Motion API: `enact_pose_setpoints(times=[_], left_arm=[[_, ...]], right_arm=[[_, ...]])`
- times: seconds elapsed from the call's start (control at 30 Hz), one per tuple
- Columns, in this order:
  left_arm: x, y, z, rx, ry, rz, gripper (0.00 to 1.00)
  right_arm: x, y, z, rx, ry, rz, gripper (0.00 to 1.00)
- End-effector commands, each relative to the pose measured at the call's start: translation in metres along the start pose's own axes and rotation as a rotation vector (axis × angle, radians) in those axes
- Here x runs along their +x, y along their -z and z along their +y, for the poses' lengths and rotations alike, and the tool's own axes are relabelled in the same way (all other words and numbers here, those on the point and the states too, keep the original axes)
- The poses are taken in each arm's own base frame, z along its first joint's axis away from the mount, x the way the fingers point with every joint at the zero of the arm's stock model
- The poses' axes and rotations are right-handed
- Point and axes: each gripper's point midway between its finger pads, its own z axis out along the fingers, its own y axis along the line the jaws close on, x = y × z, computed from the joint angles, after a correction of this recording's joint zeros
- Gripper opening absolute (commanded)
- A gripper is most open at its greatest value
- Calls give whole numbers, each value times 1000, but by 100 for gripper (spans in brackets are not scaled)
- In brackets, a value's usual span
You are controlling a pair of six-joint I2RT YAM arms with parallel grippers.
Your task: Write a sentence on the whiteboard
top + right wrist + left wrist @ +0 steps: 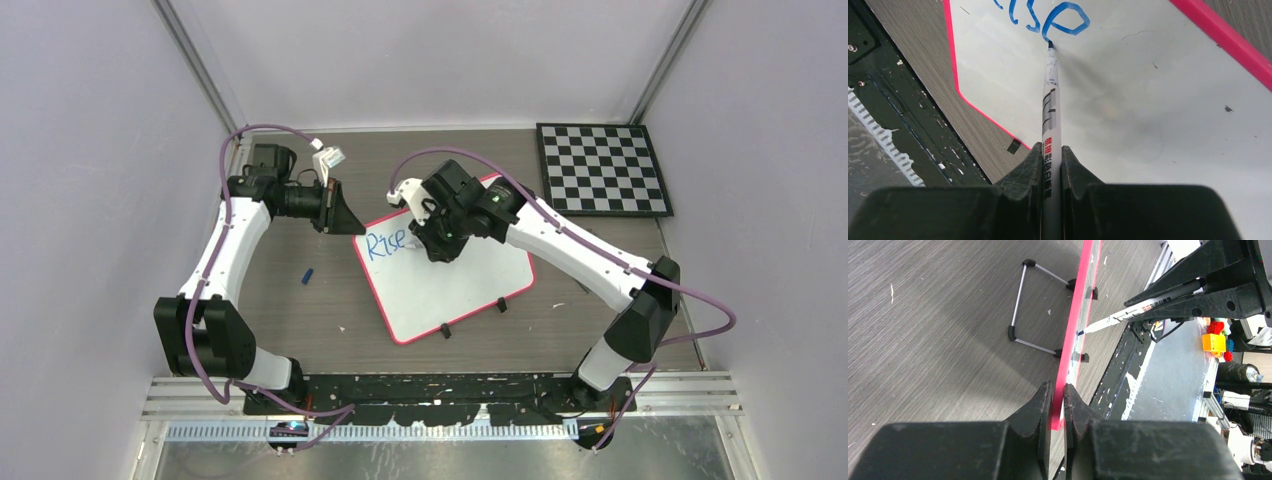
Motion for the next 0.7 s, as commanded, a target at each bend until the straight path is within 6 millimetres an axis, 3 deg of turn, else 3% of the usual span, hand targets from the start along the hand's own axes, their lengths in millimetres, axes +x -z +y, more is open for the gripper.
enact_pose_setpoints(times=[0.0,0.23,0.5,0.67], left_arm=[[3,1,-12,27,11,3,0],[3,1,-12,24,10,2,0],[2,2,-13,23,6,2,0],[2,1,-13,25,5,4,0]], right_arm=[[-6,16,-16,82,-2,-46,0],[-9,24,-17,80,3,-57,0],[-25,54,-1,17,1,-154,0],[-19,50,-9,51,2,-133,0]])
